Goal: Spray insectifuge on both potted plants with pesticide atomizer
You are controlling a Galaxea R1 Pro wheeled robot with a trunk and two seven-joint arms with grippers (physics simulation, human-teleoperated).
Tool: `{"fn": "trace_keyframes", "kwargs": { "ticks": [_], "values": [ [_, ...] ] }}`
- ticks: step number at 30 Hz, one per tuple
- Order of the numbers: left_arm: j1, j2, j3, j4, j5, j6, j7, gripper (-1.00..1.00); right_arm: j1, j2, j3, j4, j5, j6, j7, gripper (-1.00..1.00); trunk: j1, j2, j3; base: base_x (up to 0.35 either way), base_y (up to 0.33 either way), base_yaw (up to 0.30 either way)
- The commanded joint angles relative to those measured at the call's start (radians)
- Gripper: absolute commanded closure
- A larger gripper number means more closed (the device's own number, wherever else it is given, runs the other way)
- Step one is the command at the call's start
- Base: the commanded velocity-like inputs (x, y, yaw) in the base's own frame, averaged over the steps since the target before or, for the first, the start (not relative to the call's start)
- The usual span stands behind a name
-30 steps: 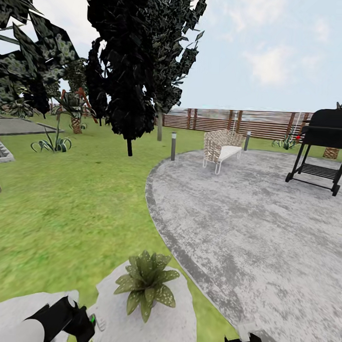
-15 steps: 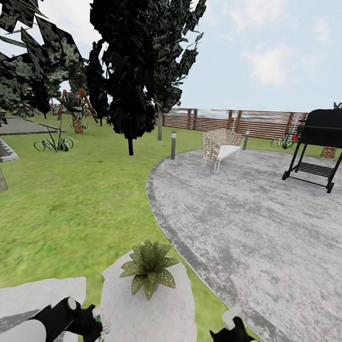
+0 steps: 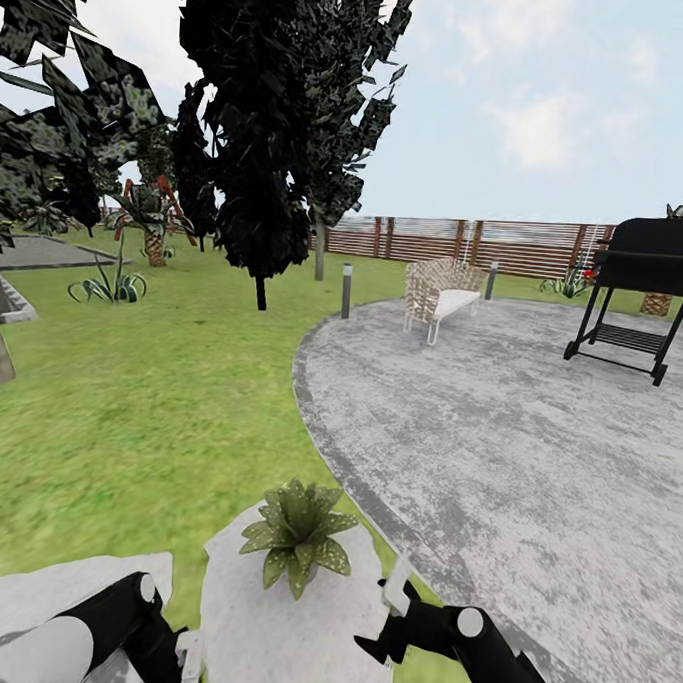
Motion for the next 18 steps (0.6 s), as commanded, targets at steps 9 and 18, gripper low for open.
{"fn": "trace_keyframes", "kwargs": {
  "ticks": [9, 18],
  "values": [
    [-0.002, -0.046, -0.003, -0.053, -0.032, -0.021, -0.003, 1.0, -0.001, 0.051, 0.004, 0.0, 0.015, -0.007, 0.003, -1.0, 0.0, 0.0, -0.001, 0.0, 0.0, 0.0],
    [-0.001, -0.07, 0.0, -0.104, -0.032, -0.02, 0.028, 1.0, -0.002, 0.08, 0.007, -0.008, 0.014, -0.009, 0.048, -1.0, 0.0, 0.0, -0.001, 0.0, 0.0, 0.0]
  ]
}}
